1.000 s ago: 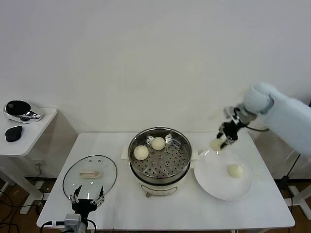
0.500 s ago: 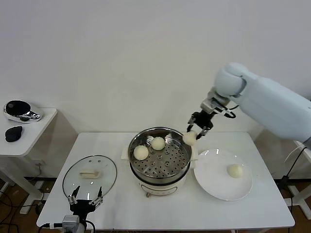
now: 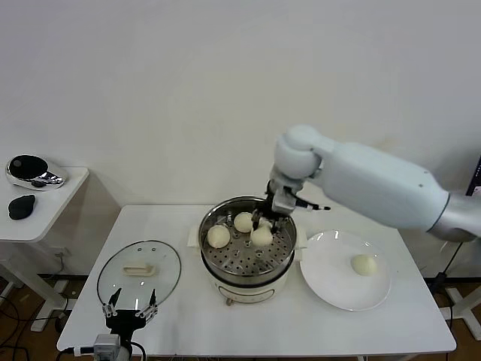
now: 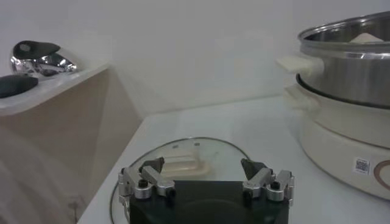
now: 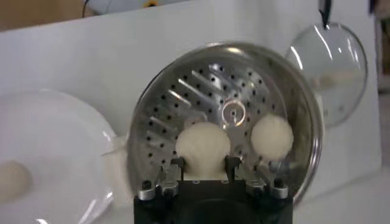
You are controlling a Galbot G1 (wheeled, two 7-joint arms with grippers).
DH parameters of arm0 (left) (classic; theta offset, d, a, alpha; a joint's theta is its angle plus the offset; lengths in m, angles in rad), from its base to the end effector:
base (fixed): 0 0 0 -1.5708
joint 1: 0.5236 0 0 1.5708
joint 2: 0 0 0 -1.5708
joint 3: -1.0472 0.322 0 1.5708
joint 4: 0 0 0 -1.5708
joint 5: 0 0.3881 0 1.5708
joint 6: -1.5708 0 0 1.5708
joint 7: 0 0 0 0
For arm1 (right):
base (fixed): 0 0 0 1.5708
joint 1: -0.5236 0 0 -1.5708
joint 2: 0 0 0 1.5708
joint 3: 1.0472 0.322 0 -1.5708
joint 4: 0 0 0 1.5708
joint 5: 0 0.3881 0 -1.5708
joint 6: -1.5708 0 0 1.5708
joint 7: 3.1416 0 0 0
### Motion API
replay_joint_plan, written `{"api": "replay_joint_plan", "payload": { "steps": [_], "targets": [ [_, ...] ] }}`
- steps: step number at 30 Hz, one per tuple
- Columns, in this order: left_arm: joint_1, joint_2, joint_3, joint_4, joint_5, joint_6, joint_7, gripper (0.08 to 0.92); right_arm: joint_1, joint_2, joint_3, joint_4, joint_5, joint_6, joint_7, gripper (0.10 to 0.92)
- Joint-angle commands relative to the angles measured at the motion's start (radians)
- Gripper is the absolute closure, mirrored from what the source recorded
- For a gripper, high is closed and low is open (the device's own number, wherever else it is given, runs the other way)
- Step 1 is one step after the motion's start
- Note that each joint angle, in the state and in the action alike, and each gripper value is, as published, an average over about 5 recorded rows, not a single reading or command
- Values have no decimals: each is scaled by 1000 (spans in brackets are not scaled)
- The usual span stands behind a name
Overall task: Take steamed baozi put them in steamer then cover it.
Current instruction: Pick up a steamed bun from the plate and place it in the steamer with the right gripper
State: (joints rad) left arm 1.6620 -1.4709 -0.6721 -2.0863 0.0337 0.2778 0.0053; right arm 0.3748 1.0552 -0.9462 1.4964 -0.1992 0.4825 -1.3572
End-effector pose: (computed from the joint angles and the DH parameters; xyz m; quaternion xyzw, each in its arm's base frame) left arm 0.2007 0.0627 -0.2948 0.0458 -0.9776 -0.0922 0.1837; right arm 0.4954 0.1620 -0.0348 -0.6742 0.1062 -0.7303 0.0300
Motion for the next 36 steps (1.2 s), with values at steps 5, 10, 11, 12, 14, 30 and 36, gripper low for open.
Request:
{"api": "replay_joint_plan", "payload": {
  "steps": [5,10,11,12,14,30,36],
  "targets": [
    [6,2,-1,-16,-1,1,2,177,-85,69,-16,5,-102,40,25,584],
    [6,0,-2,-14,-1,2,2,177,-103,90,-22,-13,-98,39,24,584],
    [6,0,-2,-12,-1,2,2,177,-106,93,-24,-17,-97,38,24,584],
    [6,0,-2,-11,-1,1,2,177,-109,97,-26,-23,-96,38,24,584],
    [5,-1,-1,-8,-1,1,1,177,-115,106,-28,-39,-95,37,24,584],
    [1,-2,6,6,-1,1,2,177,-93,92,-12,-66,-51,-56,60,370],
    [-2,-3,7,6,-2,1,3,177,-11,-19,32,-19,72,-148,56,233]
  ]
}}
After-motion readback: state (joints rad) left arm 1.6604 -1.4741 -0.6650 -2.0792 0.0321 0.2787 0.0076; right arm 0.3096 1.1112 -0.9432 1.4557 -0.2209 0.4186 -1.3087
